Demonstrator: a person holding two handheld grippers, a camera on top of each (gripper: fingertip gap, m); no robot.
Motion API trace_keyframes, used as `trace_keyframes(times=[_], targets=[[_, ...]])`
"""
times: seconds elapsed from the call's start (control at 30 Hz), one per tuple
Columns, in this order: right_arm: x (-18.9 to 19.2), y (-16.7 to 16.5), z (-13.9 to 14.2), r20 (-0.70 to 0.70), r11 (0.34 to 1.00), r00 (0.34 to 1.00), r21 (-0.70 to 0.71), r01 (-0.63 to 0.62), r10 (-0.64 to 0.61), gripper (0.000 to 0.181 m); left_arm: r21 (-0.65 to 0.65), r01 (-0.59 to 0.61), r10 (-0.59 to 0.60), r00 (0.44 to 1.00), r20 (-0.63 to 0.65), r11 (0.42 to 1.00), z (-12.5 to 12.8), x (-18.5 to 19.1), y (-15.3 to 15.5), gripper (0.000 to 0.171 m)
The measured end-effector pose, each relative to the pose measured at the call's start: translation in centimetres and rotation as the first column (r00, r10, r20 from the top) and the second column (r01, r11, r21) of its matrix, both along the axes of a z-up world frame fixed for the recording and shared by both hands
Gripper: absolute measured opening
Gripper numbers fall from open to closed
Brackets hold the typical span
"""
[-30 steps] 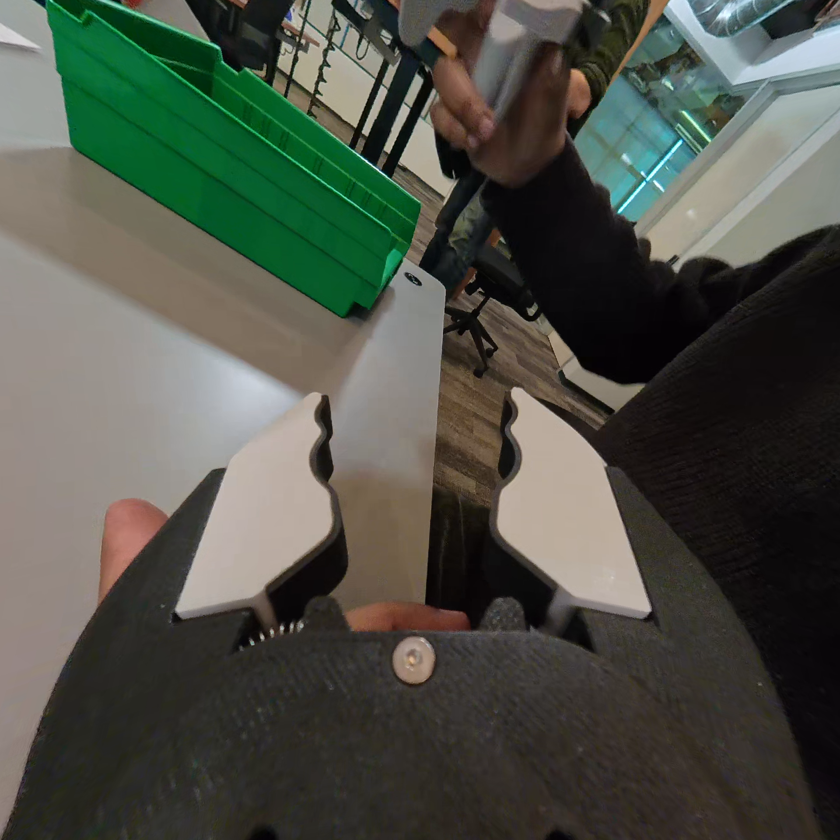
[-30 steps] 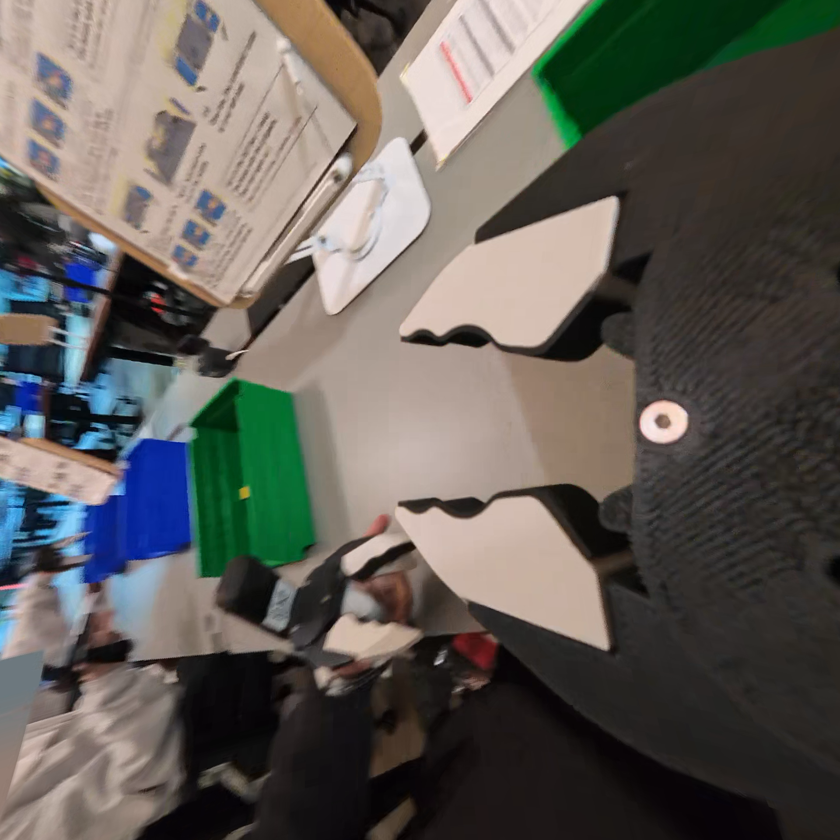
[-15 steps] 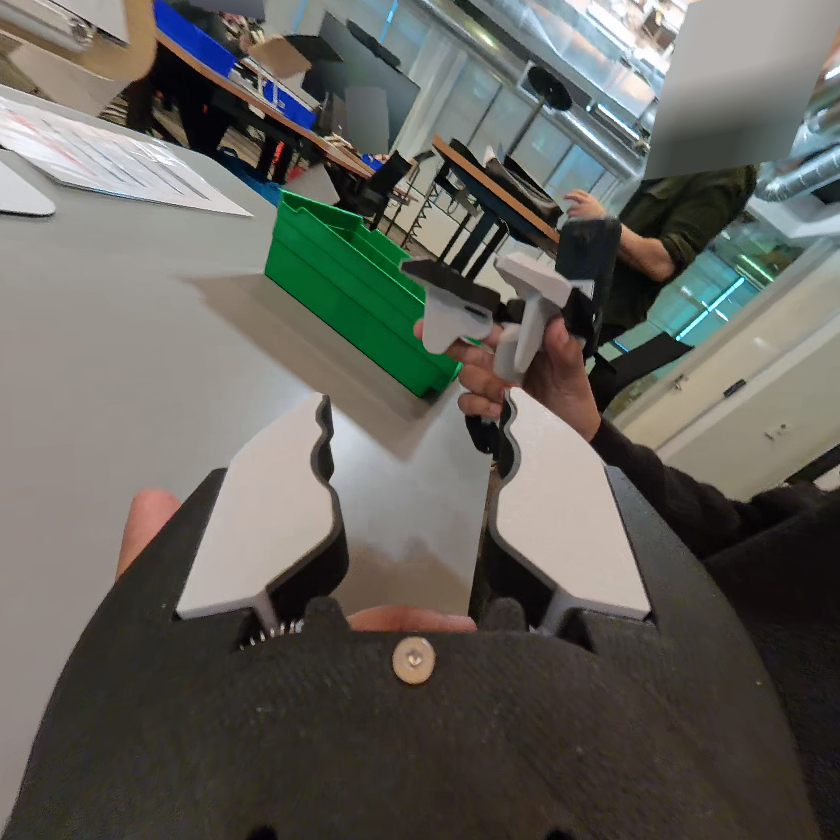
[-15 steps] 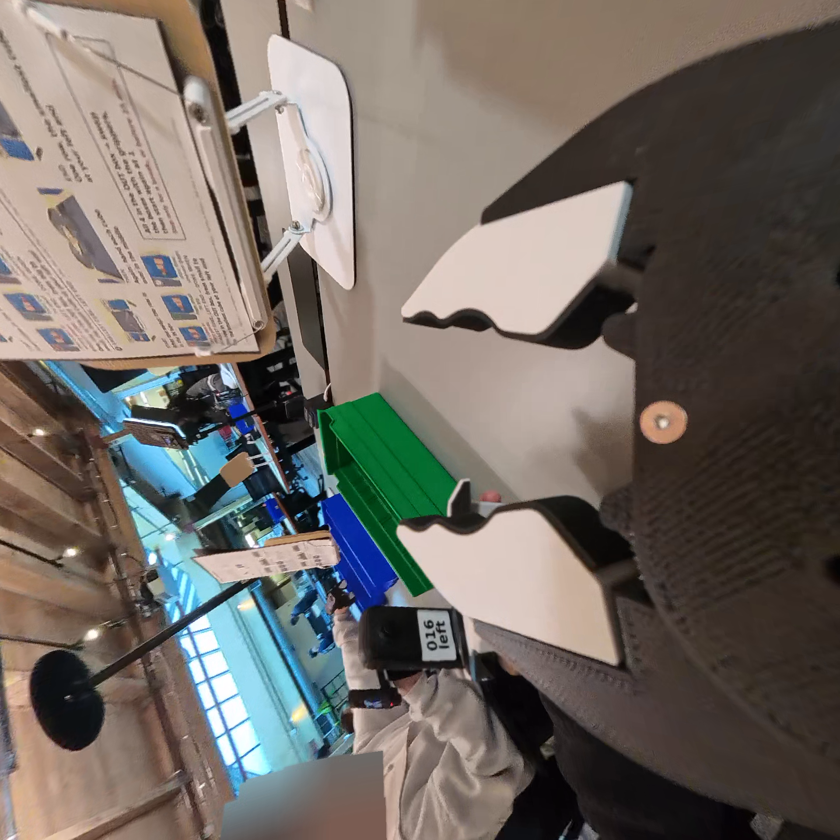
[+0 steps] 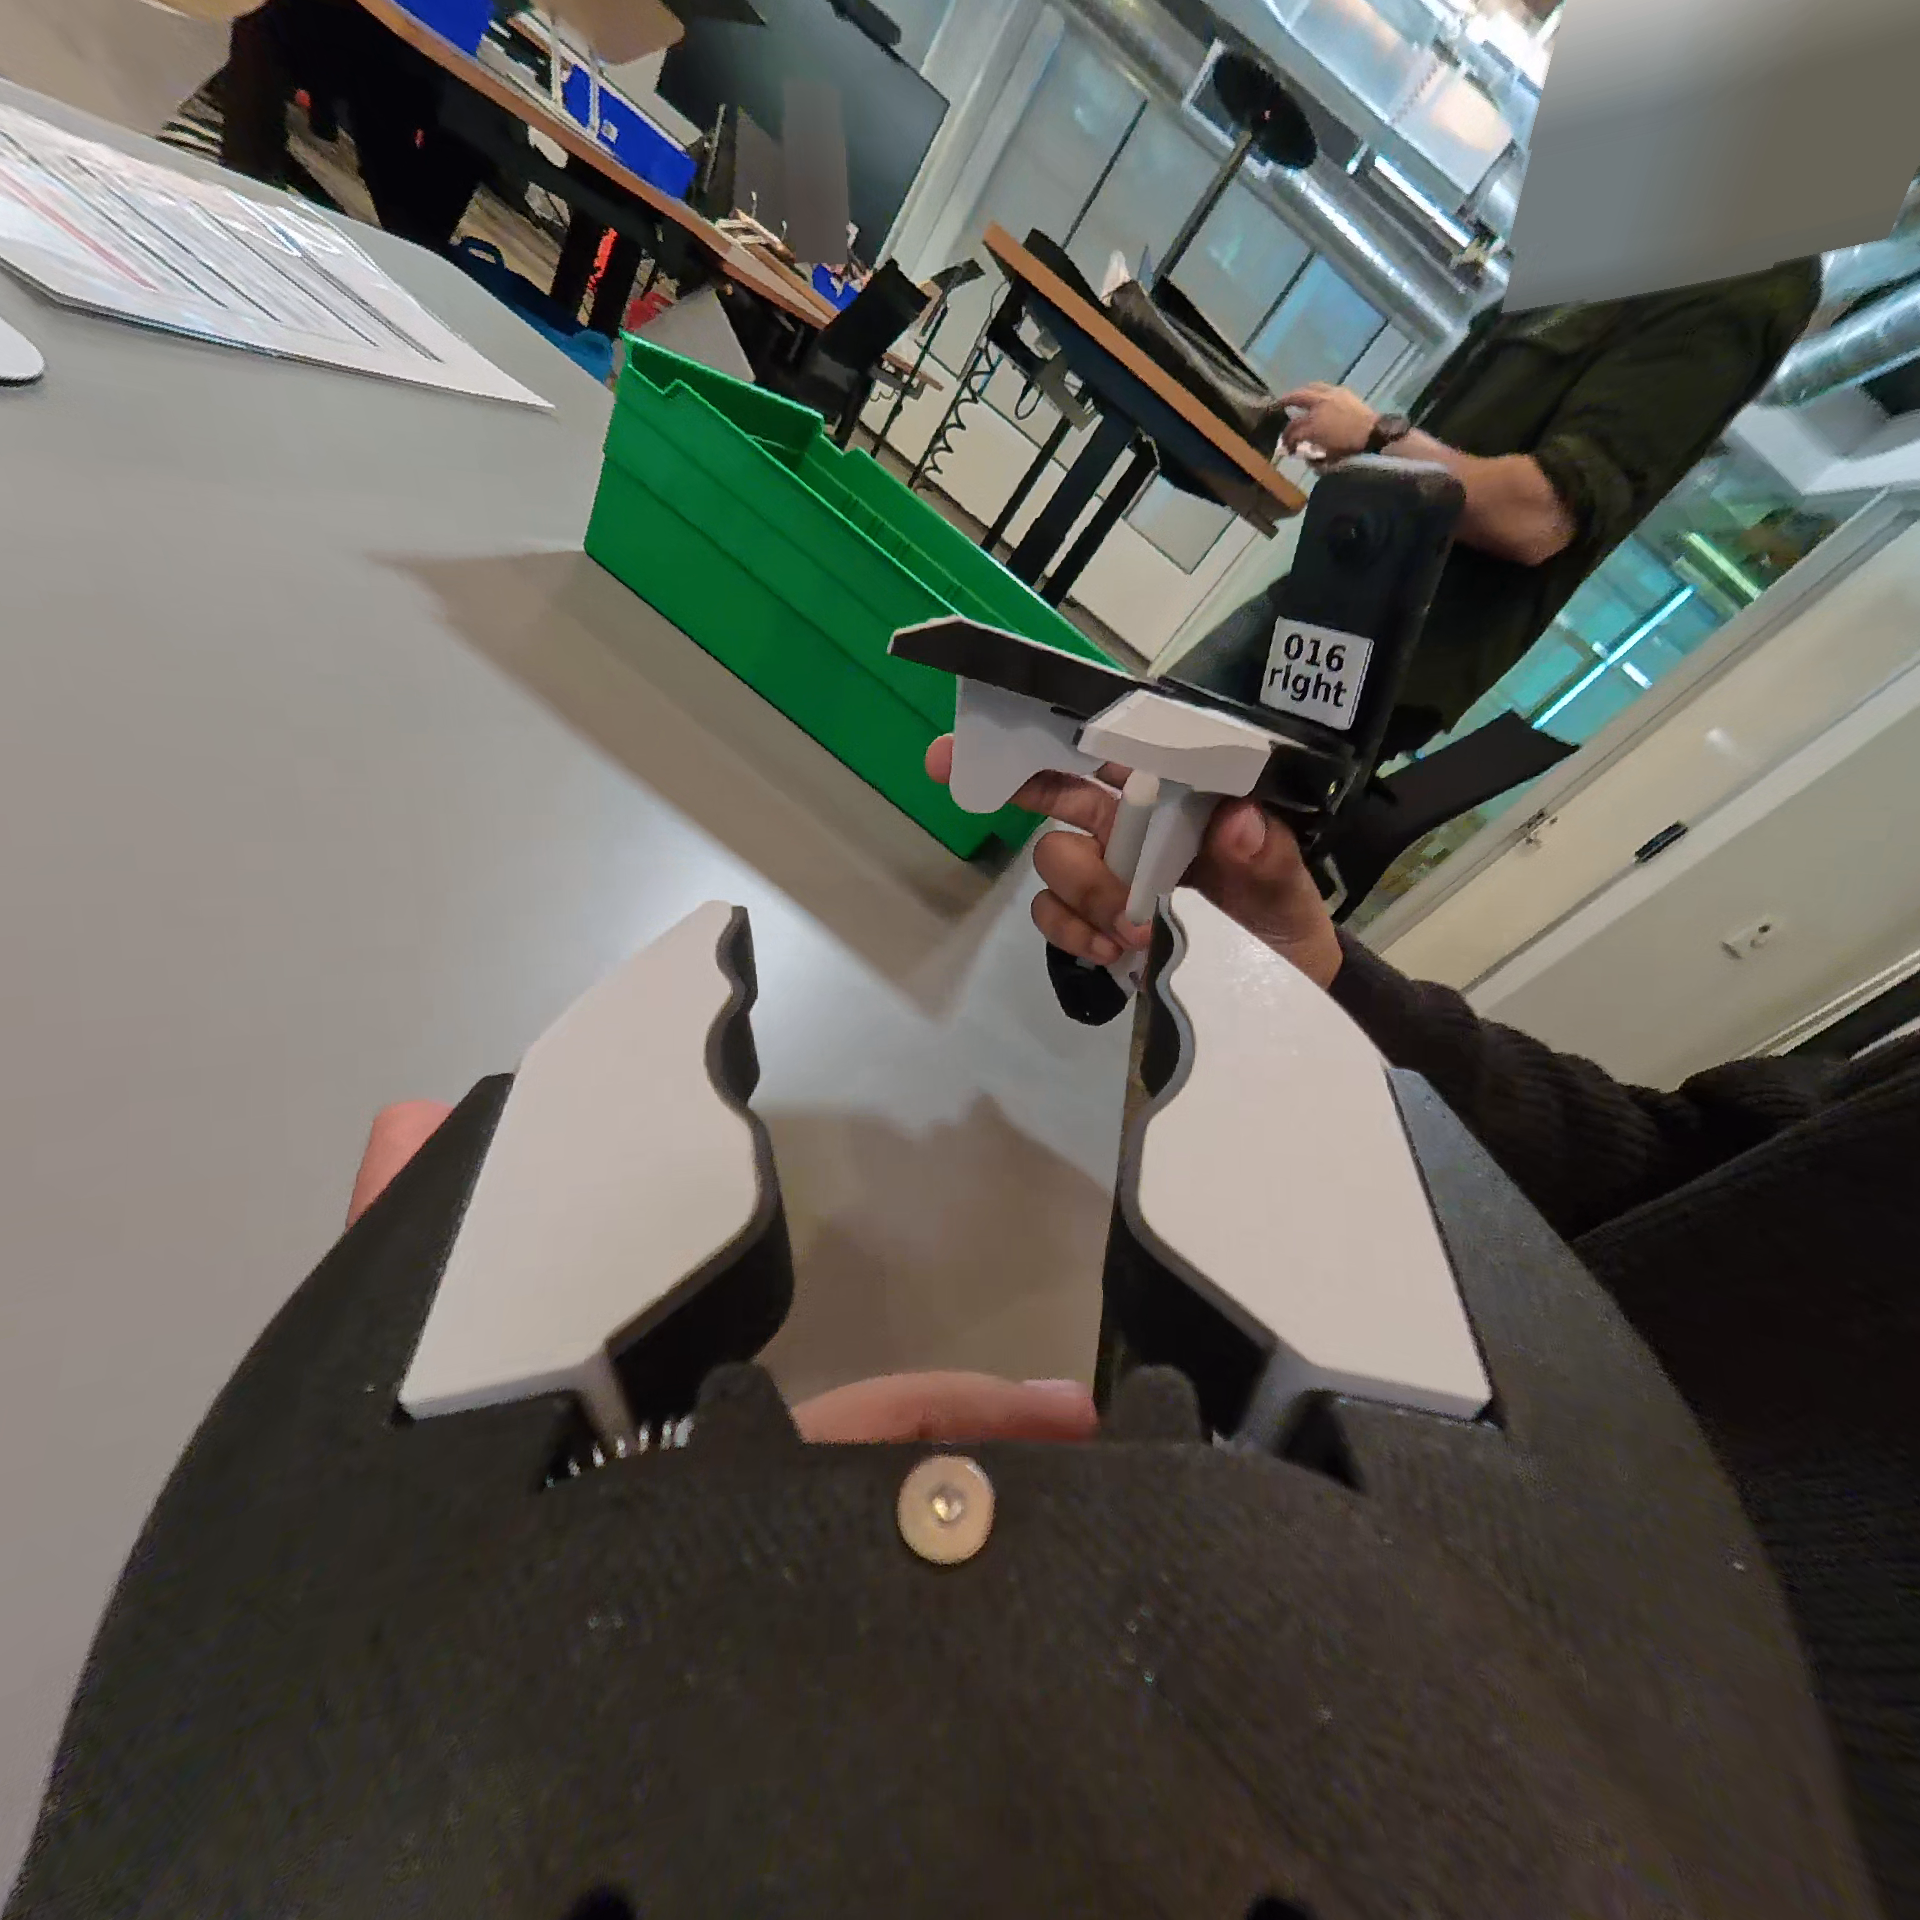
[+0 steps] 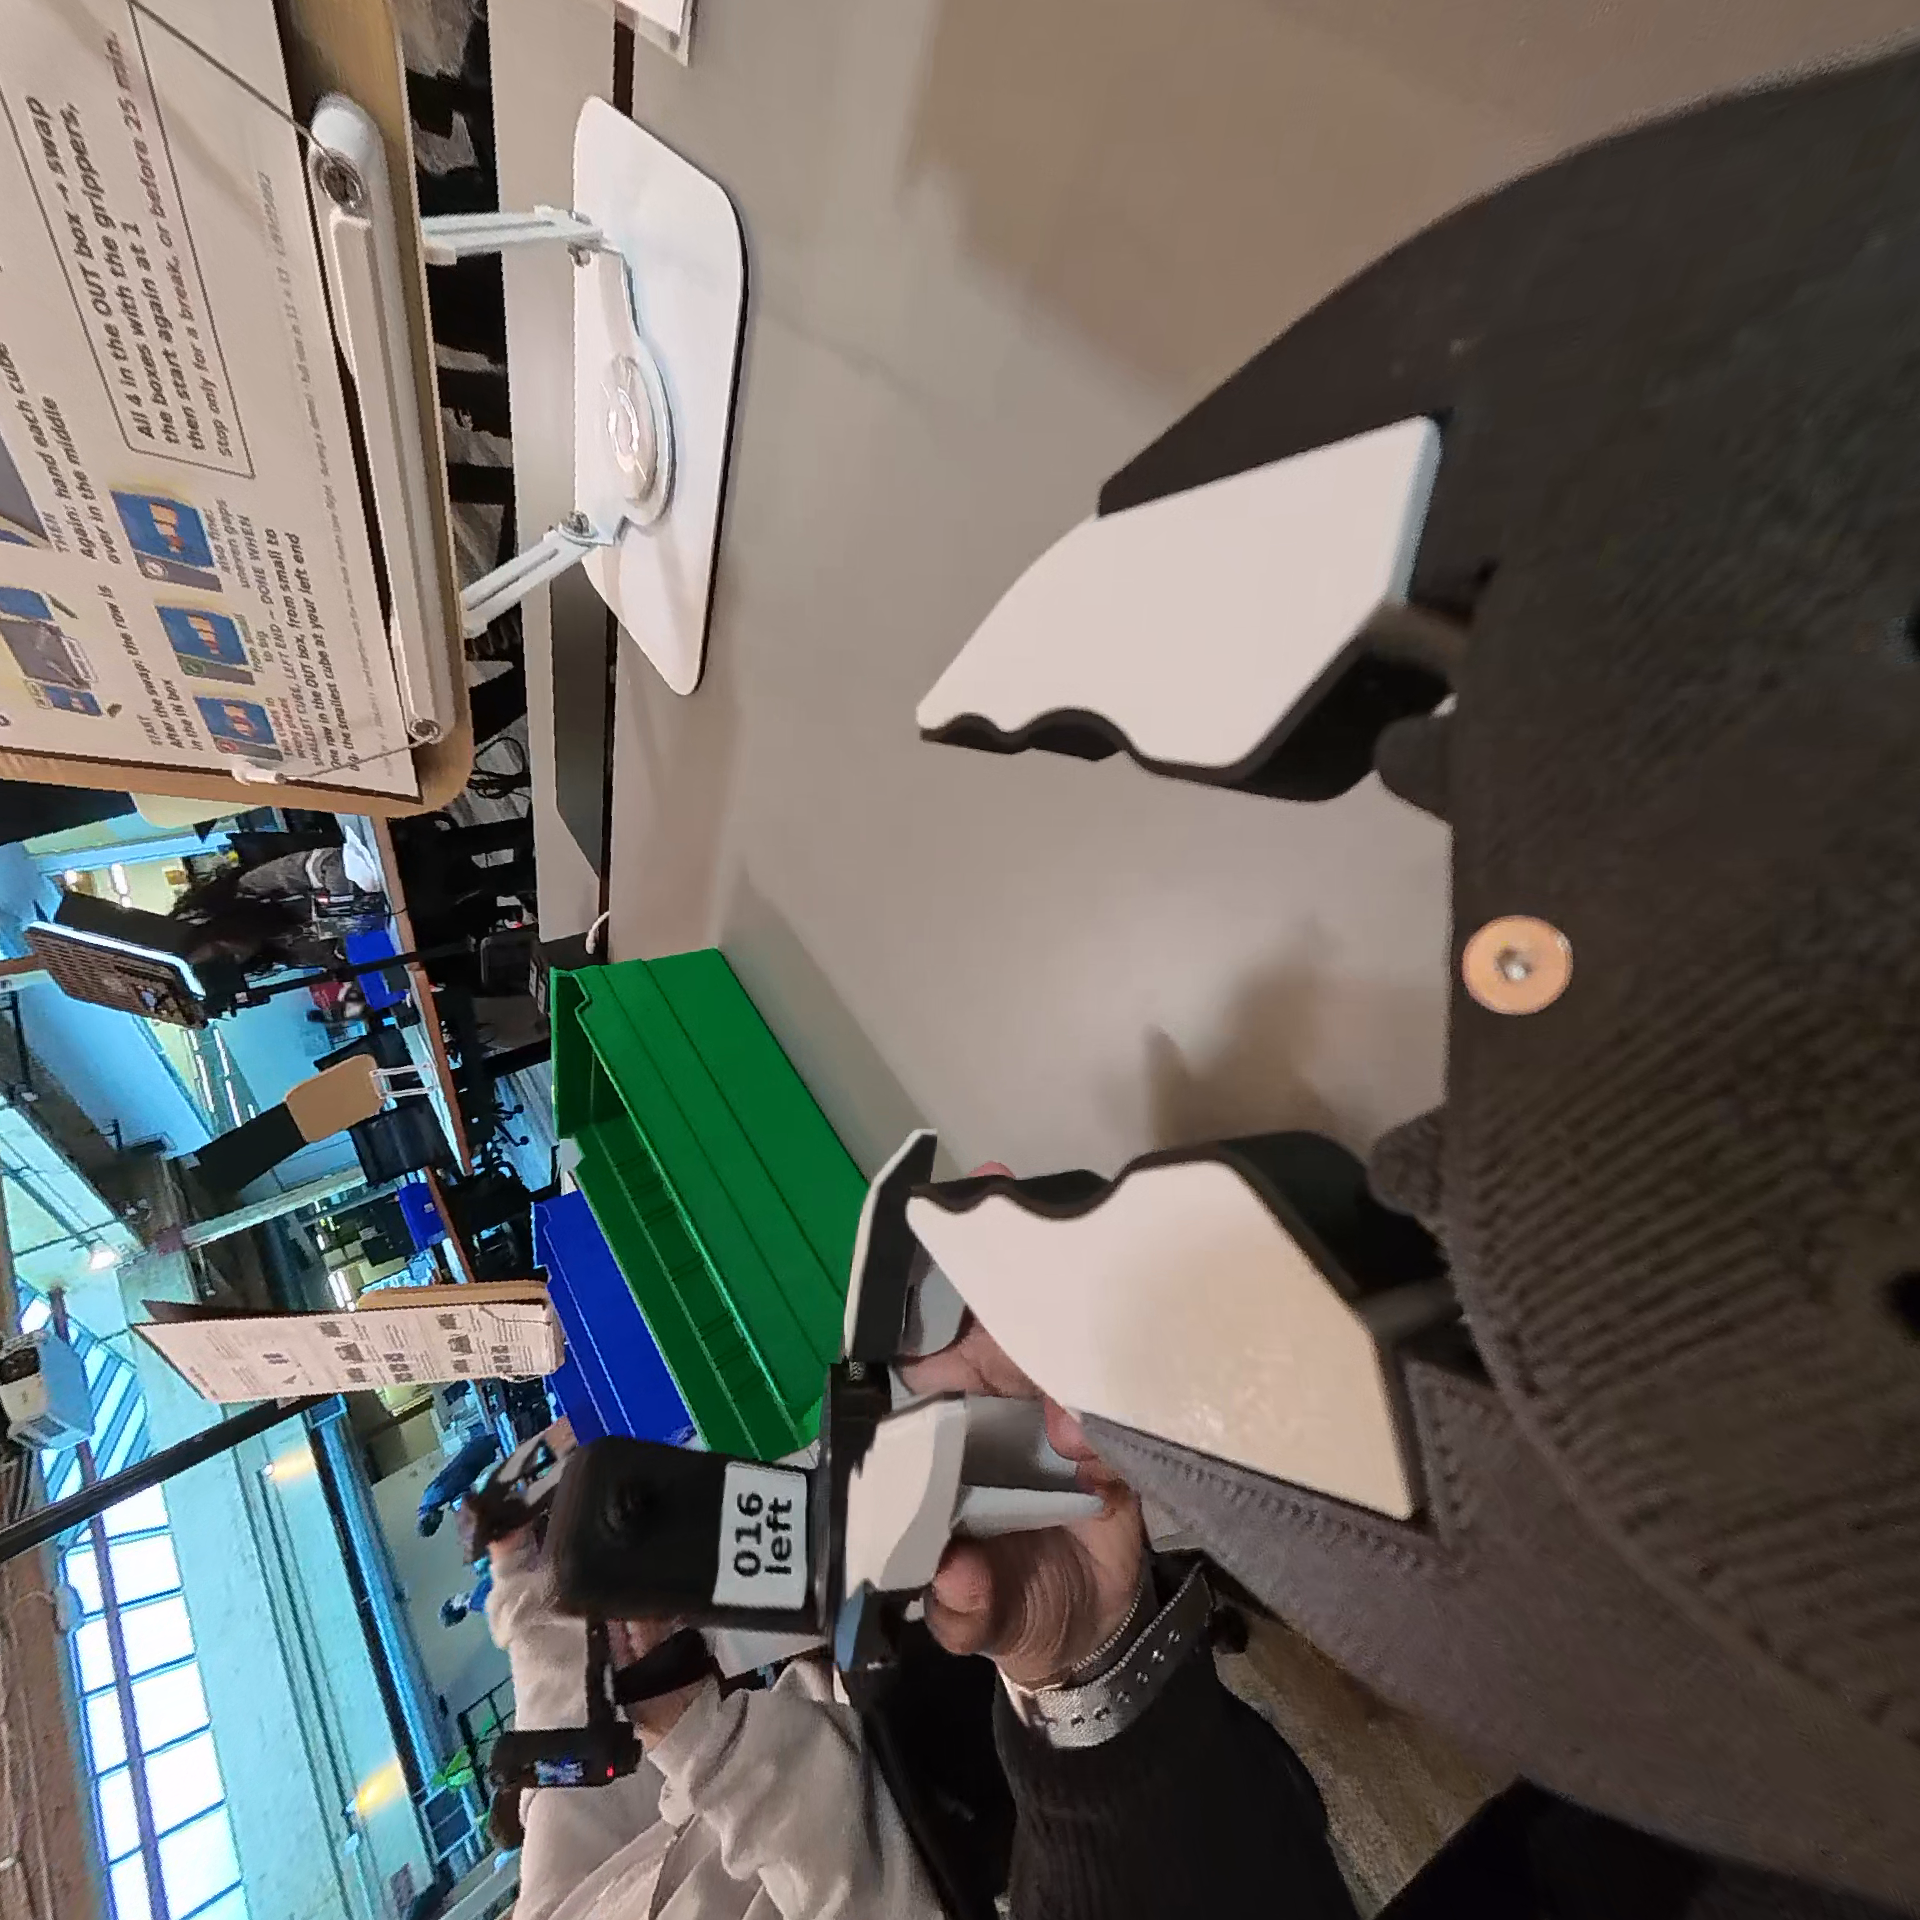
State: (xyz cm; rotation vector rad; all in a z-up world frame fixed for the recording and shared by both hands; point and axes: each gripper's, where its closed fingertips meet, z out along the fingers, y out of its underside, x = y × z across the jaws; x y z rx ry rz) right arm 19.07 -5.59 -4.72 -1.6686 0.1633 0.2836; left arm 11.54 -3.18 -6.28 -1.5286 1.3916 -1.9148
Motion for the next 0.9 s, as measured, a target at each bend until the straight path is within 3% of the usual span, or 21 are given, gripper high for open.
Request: trace_keyframes(times=[0.37,0.9], targets=[[-0.6,0.3,-0.2,0.002,1.0,1.0,-0.006,-0.014,0.014,0.081,0.209,-0.047,0.043,0.999,0.022,0.977,-0.6,0.0,-0.5,0.079],[-1.7,0.7,-1.1,0.023,0.997,0.998,-0.055,-0.05,0.051,0.08,0.128,-0.05,0.049,0.999,0.007,0.991,-0.7,0.1,-0.1,0.076]])
